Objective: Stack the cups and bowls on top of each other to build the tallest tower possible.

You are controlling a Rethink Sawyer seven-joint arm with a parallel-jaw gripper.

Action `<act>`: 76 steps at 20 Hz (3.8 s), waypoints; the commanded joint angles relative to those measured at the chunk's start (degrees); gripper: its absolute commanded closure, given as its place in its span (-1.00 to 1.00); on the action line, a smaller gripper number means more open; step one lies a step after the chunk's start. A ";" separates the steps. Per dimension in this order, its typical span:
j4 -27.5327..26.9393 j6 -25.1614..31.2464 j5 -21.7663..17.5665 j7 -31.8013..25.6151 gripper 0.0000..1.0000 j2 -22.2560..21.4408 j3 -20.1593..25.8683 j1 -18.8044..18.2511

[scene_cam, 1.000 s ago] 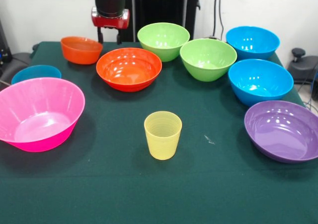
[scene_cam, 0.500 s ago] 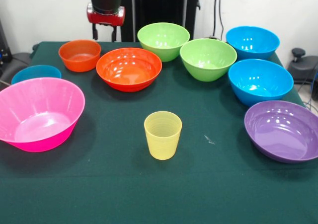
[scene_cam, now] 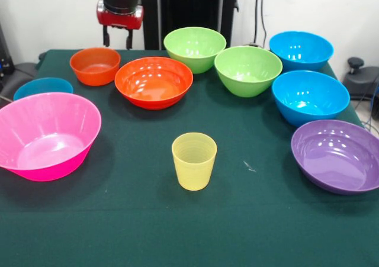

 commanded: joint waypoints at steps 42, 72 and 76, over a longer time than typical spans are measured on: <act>-7.93 -4.48 -2.18 -2.05 -1.00 8.50 2.47 0.34; -0.26 16.11 13.96 -32.76 -1.00 -6.70 18.74 -7.44; 1.39 17.50 16.35 -37.04 -1.00 -7.11 22.55 -11.30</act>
